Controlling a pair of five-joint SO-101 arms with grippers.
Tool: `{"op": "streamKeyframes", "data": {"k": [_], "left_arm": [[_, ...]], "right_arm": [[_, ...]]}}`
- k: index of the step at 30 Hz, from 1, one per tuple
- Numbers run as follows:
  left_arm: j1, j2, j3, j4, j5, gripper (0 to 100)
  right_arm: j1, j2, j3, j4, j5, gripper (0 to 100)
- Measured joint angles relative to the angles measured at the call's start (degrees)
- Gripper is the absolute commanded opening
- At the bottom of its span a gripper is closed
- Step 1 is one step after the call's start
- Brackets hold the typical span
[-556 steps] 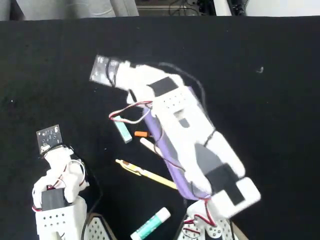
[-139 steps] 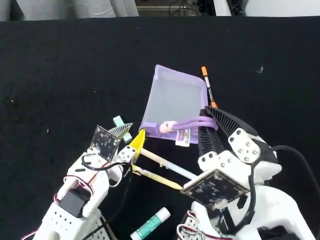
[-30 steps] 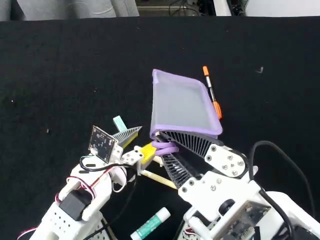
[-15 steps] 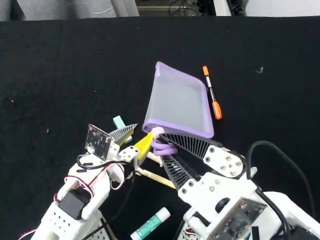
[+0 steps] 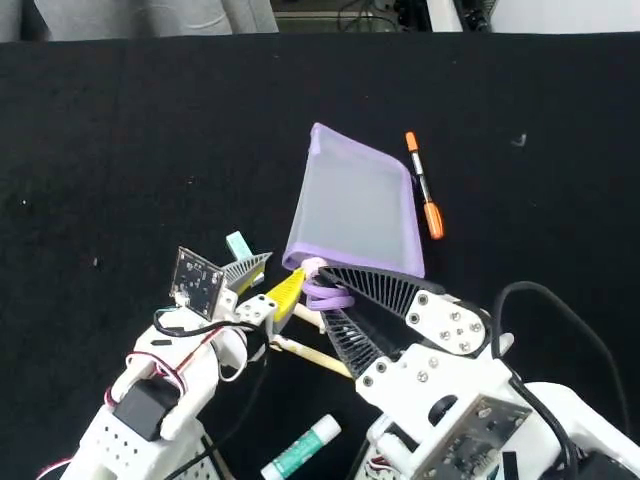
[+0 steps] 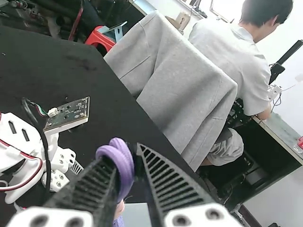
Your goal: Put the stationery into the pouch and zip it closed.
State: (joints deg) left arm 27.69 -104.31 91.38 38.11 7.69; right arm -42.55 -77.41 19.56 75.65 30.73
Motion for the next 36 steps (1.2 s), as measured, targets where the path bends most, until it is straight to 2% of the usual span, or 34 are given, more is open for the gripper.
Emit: {"op": "streamKeyframes", "data": {"k": [7, 13, 27, 36], "left_arm": [[0.0, 0.0, 0.0, 0.0, 0.0, 17], [0.0, 0.0, 0.0, 0.26, -2.73, 26], [-2.11, 0.0, 0.0, 0.53, -3.43, 26], [-3.43, 0.0, 2.9, -7.38, -3.52, 26]], "right_arm": [[0.0, 0.0, 0.0, 0.0, 0.0, 1.1], [0.0, 0.0, 0.35, 0.0, 0.0, 1.1], [0.0, 0.0, 0.35, 0.0, 0.0, 1.1], [0.0, 0.0, 0.35, 0.0, 0.0, 1.1]]}}
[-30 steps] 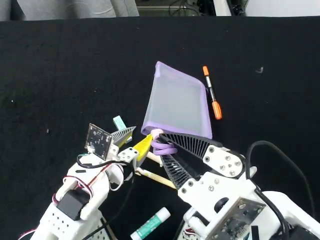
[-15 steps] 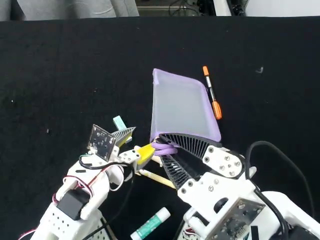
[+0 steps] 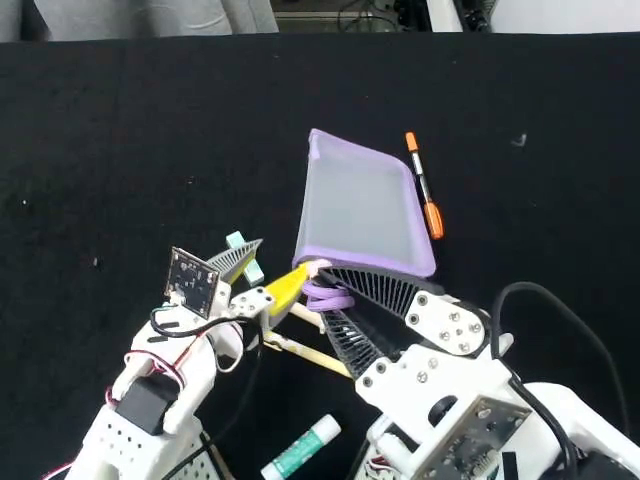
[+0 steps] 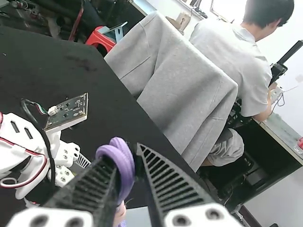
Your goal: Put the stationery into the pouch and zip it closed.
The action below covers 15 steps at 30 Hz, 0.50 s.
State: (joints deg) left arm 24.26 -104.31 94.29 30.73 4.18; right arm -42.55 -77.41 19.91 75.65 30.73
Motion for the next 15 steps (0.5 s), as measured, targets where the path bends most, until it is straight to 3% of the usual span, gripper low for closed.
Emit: {"op": "streamKeyframes", "data": {"k": [8, 15], "left_arm": [[7.56, 0.09, 0.7, -0.18, -5.63, 14], [8.0, 0.09, 0.7, -3.34, -6.24, 13]], "right_arm": [[0.0, 0.0, 0.0, 0.35, 0.0, 1.1], [0.0, 0.0, 0.0, 0.35, 0.0, 1.1]]}}
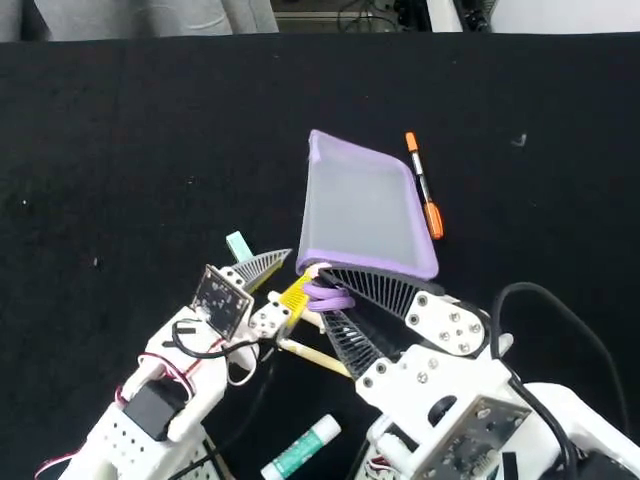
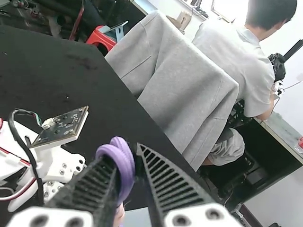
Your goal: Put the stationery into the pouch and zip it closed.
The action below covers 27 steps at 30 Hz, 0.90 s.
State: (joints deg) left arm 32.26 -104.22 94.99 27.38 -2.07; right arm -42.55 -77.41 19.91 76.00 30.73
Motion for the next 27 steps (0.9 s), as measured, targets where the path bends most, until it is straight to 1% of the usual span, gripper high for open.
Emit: {"op": "streamKeyframes", "data": {"k": [2, 6, 7, 16, 23, 27], "left_arm": [[0.18, 0.0, 0.0, -0.35, 0.0, 12], [0.09, 0.0, 0.0, -0.35, -0.09, 3], [0.18, 0.0, 0.0, -0.35, -0.09, 3], [0.09, 0.0, 0.7, -0.35, -0.09, 16], [0.09, 0.0, 0.88, -0.35, -0.09, 17], [0.09, 0.0, 0.88, -0.35, -0.09, 17]], "right_arm": [[0.0, 0.0, 0.0, 0.0, 0.0, 1.1], [0.0, 0.0, 0.0, 0.0, 0.0, 1.1], [0.0, 0.0, 0.0, 0.0, 0.0, 1.1], [0.0, 0.0, 0.0, 0.0, 0.0, 1.1], [0.0, 0.0, 0.0, 0.0, 0.0, 1.1], [0.0, -2.46, 0.0, 0.0, 0.0, 1.1]]}}
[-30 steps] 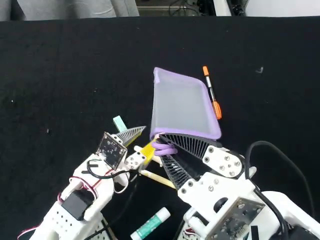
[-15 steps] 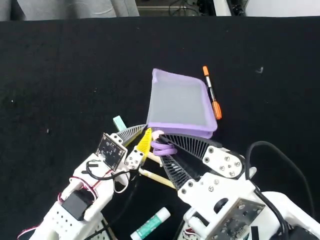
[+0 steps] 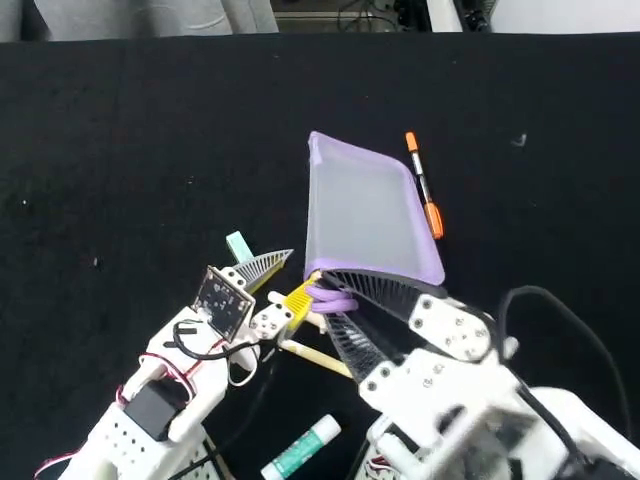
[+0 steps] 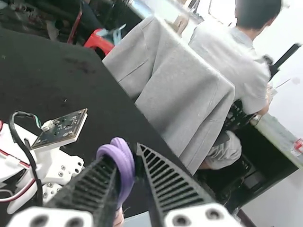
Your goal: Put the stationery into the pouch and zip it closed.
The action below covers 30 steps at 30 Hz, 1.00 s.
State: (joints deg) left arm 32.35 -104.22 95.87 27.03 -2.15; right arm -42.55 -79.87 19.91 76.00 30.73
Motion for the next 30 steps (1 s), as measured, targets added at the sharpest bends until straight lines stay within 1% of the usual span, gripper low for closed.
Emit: {"op": "streamKeyframes", "data": {"k": [4, 9, 15, 18, 21, 24, 26, 30], "left_arm": [[0.26, 0.0, 0.0, 0.0, 2.02, 17], [0.26, 0.0, 0.0, 0.18, 2.29, 17], [2.2, -0.53, -1.76, 6.42, 5.27, 17], [1.85, 1.14, -3.08, 6.95, 6.24, 17], [2.02, 6.68, -6.15, 6.95, 6.24, 17], [2.2, 15.74, -10.99, 6.07, 7.82, 17], [2.2, 22.86, -14.07, 4.04, 9.58, 17], [2.2, 36.84, -18.29, -2.11, 10.55, 17]], "right_arm": [[0.0, -0.79, 0.0, 0.0, 0.0, 1.1], [0.0, -0.79, 0.0, 0.0, 0.0, 1.1], [0.0, -0.7, 0.0, 0.0, 0.0, 1.1], [0.0, -0.7, 0.0, 0.0, 0.0, 1.1], [0.0, -0.7, 0.0, 0.0, 0.0, 1.1], [0.0, -0.7, 0.0, 0.0, 0.0, 1.1], [0.0, -0.7, 0.0, 0.0, 0.0, 1.1], [0.0, -0.26, 0.09, 0.09, 0.09, 1.1]]}}
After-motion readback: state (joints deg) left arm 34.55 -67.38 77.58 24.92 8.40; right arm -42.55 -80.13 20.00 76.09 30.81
